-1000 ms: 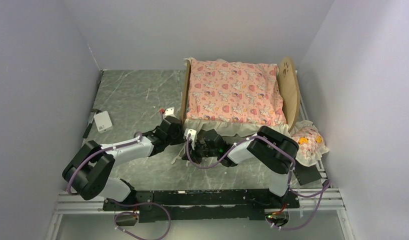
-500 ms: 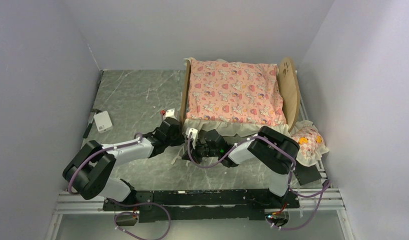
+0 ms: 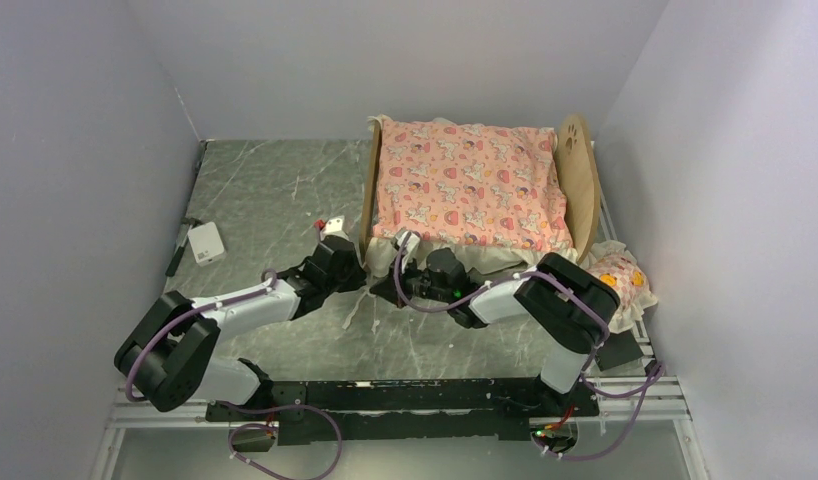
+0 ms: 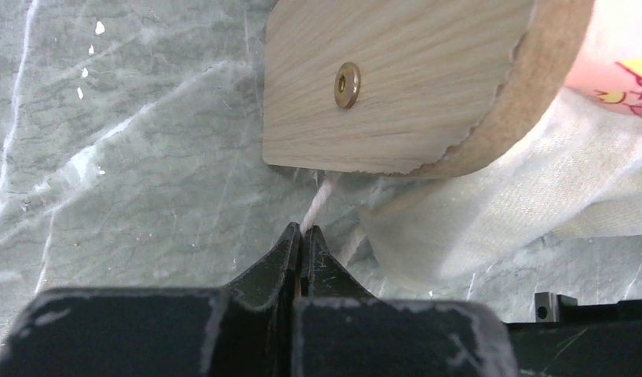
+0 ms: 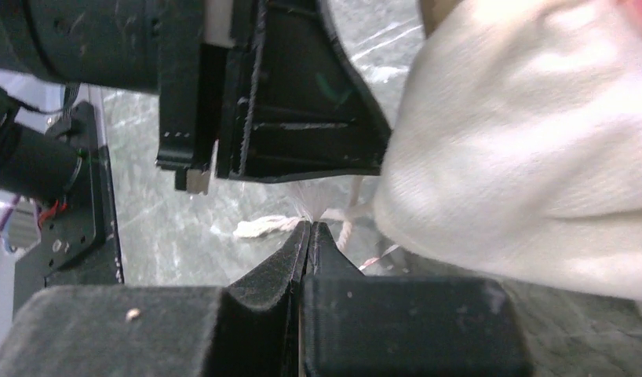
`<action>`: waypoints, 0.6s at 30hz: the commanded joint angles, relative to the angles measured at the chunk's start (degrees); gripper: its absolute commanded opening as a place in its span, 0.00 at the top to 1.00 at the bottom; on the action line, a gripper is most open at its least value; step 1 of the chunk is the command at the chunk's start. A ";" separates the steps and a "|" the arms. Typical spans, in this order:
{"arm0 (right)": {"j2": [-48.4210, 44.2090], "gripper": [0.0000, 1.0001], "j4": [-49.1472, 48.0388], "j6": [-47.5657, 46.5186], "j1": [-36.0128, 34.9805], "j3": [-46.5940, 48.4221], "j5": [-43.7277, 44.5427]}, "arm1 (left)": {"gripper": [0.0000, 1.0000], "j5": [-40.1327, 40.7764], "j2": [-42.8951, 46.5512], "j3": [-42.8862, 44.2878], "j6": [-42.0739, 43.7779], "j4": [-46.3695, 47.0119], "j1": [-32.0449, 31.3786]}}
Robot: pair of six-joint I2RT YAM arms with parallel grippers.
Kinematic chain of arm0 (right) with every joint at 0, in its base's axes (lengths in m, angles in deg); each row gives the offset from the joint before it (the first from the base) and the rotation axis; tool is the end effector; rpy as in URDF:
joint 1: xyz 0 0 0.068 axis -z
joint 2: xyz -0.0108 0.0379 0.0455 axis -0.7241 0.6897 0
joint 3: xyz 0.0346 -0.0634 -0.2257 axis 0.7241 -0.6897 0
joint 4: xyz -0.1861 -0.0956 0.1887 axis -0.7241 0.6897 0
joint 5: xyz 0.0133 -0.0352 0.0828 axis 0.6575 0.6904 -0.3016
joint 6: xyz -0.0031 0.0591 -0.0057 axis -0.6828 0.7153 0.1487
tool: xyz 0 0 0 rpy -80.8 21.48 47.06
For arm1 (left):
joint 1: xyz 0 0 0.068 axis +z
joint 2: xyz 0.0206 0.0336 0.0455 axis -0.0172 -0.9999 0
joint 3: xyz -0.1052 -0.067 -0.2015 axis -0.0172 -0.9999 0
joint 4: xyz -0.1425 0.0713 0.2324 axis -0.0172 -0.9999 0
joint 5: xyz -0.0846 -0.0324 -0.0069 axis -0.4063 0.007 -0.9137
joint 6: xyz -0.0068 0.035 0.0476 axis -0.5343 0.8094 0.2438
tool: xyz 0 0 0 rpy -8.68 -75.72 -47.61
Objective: Set up the pet bed
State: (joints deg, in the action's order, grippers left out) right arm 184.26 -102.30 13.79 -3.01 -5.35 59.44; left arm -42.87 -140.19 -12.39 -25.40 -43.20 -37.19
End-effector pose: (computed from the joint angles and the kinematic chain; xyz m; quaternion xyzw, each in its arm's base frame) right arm 0.2043 0.2631 0.0886 -0.3221 0.7180 0.4549 0.4168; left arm 0.2371 -0.1763 0.1200 -0.0742 0.8995 -0.2129 0.3742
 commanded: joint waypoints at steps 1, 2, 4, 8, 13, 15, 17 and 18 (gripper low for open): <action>-2.01 1.00 -0.46 4.89 1.11 3.45 4.66 | 1.00 -0.42 1.66 -1.03 0.43 -0.29 0.47; -1.91 1.00 1.15 5.06 1.22 4.21 5.86 | 1.00 -0.54 1.72 -1.08 0.35 -0.29 0.59; -1.44 1.00 3.05 5.74 1.36 5.48 7.75 | 1.00 -0.72 1.90 -1.27 0.16 -0.09 0.57; -0.58 1.00 3.46 7.02 1.85 6.38 9.92 | 1.00 -1.48 2.23 -1.50 -0.06 -0.32 0.65; 0.98 1.00 9.30 6.58 2.03 9.95 12.21 | 1.00 -1.96 3.18 -1.88 -0.71 -0.71 0.64; 1.87 1.00 10.78 6.14 2.03 10.89 12.44 | 1.00 -1.80 4.02 -1.83 -0.72 -1.44 0.67; 2.69 1.00 12.08 5.83 2.03 11.60 12.32 | 1.00 -1.30 4.91 -1.79 -0.87 -2.08 0.64; 3.07 1.00 12.57 5.72 2.03 11.82 12.15 | 1.00 -1.17 5.48 -1.71 -0.96 -2.42 0.63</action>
State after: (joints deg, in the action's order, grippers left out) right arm 185.75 -92.55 19.67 -1.22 3.89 70.33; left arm -43.86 -137.48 -13.33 -25.69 -43.37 -36.68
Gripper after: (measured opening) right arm 0.010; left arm 0.015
